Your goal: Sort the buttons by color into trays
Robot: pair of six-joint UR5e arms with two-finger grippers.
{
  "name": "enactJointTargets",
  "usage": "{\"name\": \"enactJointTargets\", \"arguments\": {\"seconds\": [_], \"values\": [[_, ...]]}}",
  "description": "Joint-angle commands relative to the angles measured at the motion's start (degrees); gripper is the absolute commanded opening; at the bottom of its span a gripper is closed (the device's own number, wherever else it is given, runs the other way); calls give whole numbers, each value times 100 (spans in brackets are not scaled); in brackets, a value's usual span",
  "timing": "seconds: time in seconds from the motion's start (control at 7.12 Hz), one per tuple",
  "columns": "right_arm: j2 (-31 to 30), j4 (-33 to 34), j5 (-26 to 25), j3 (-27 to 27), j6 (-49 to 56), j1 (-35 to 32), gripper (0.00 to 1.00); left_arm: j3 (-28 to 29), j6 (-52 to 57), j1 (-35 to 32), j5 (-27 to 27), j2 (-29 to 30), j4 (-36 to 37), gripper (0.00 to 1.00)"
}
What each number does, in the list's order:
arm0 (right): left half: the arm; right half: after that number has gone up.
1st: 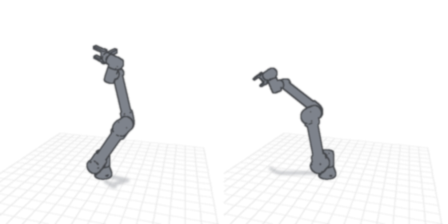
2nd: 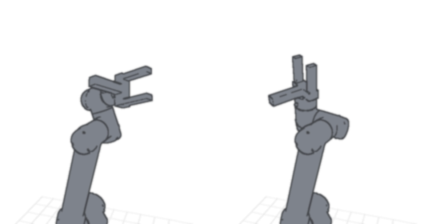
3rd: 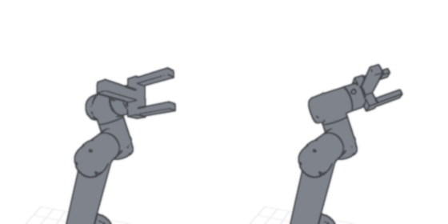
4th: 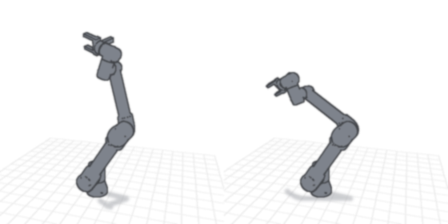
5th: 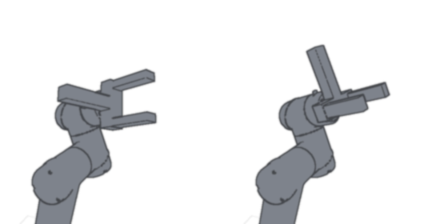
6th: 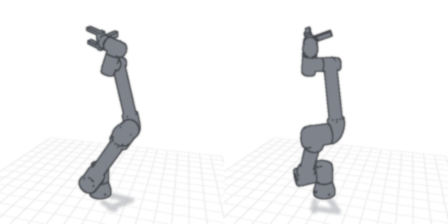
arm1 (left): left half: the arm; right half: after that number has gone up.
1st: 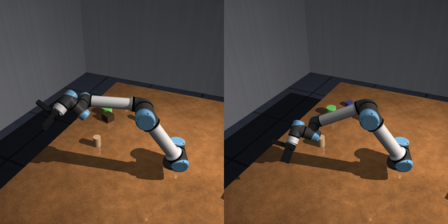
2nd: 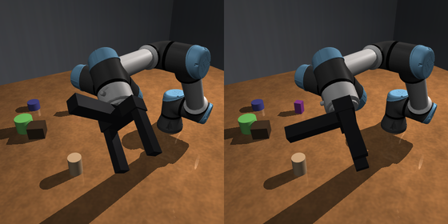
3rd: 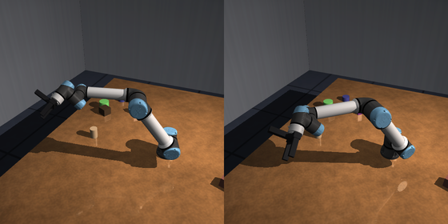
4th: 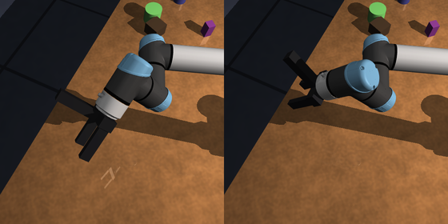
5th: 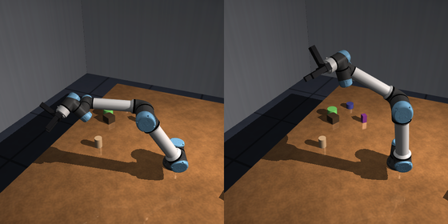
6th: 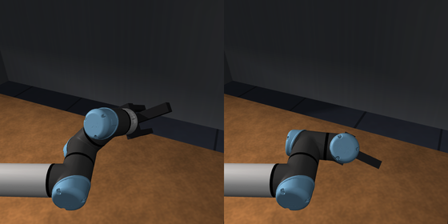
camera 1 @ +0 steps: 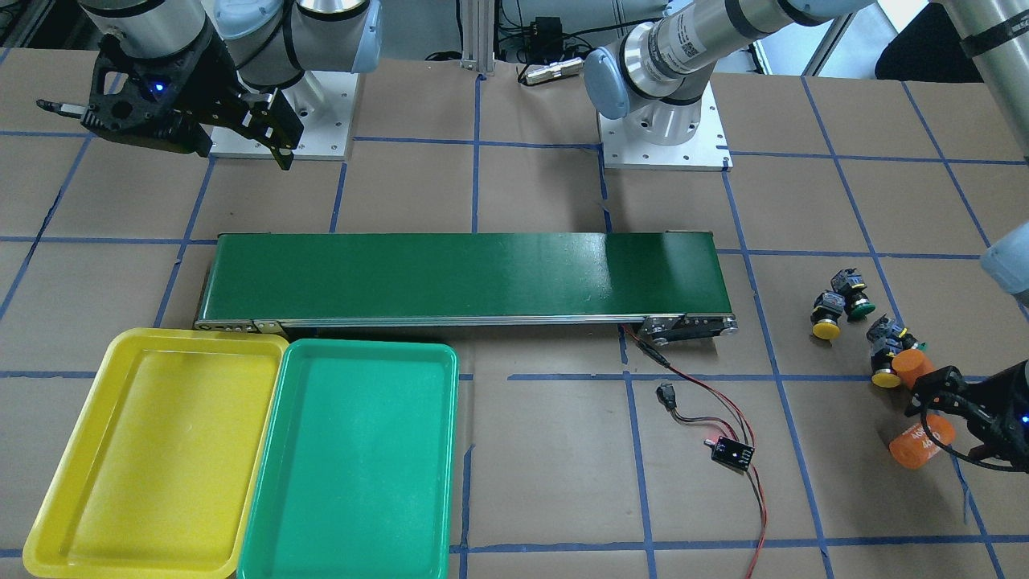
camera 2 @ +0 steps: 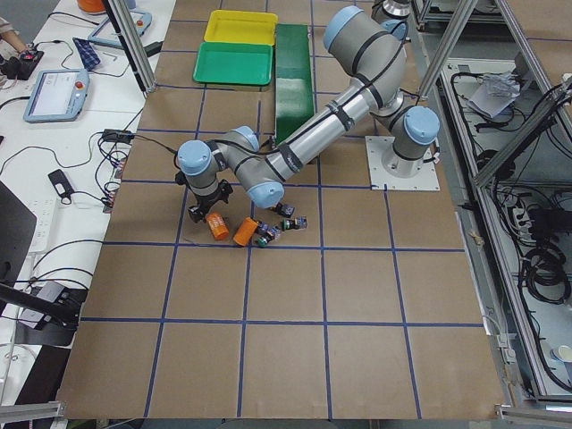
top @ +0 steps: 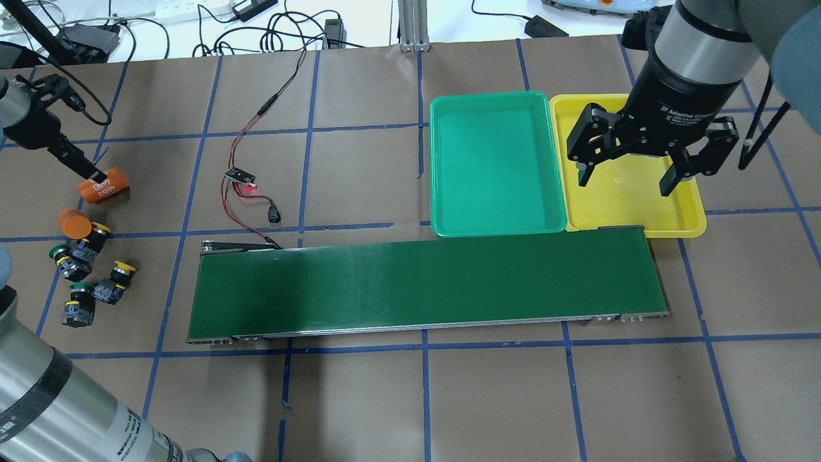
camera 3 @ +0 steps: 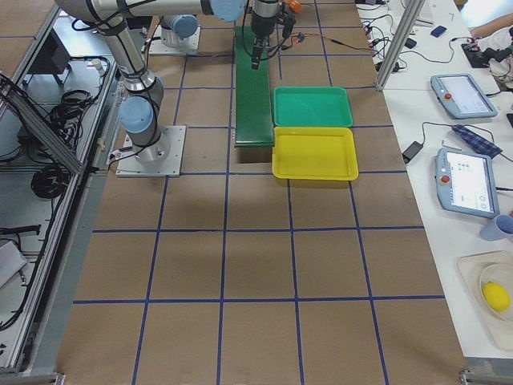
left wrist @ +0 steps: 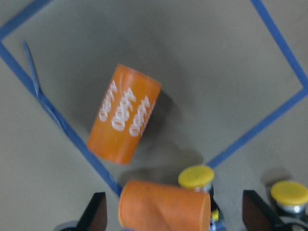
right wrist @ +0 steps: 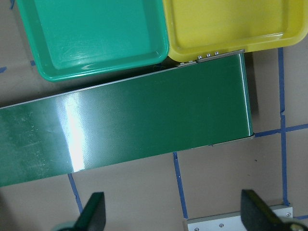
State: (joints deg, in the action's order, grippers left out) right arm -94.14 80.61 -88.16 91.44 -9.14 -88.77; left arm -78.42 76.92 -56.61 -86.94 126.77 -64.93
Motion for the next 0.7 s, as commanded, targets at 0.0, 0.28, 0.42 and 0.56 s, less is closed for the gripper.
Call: {"name": "enactJointTargets", "arguments": {"seconds": [0.0, 0.28, 0.42, 0.56], "values": [[1, -10, 0, 5, 0, 0, 100, 11, 366, -26, -8, 269, 427, 100], [1, -1, 0, 5, 0, 0, 100, -42, 789, 0, -60, 436, 428, 100], [1, 16, 0, 5, 0, 0, 100, -86, 798, 1, -78, 463, 428, 89], [1, 25, 0, 5, 0, 0, 100, -69, 798, 18, -78, 463, 428, 60]]}}
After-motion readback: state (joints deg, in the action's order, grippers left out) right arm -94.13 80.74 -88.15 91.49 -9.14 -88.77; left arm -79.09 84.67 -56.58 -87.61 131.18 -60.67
